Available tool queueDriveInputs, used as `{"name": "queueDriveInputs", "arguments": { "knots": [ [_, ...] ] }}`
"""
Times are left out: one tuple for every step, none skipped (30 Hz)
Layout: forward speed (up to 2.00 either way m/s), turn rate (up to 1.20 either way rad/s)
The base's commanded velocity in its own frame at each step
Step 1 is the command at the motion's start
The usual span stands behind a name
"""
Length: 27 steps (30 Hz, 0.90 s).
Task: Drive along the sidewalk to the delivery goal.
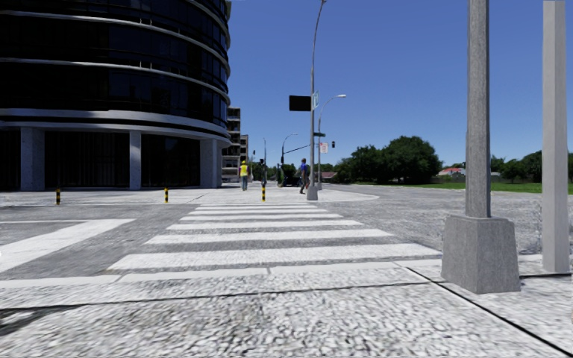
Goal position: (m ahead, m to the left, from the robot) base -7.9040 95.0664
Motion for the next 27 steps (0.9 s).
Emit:
{"name": "queueDriveInputs", "arguments": {
  "knots": [
    [2.00, 0.47],
    [2.00, 0.47],
    [2.00, 0.47],
    [2.00, 0.47],
    [2.00, 0.47],
    [2.00, 0.47],
    [2.00, 0.47],
    [2.00, 0.47],
    [2.00, 0.47],
    [2.00, 0.47],
    [2.00, 0.47],
    [2.00, 0.47],
    [2.00, 0.37],
    [2.00, 0.37],
    [2.00, 0.17],
    [2.00, 0.02],
    [2.00, 0.00],
    [2.00, 0.00],
    [2.00, 0.00],
    [2.00, 0.00],
    [2.00, 0.00],
    [2.00, 0.00],
    [1.99, 0.00],
    [1.99, 0.00],
    [1.73, 0.00],
    [1.49, 0.00],
    [1.34, 0.00]
  ]
}}
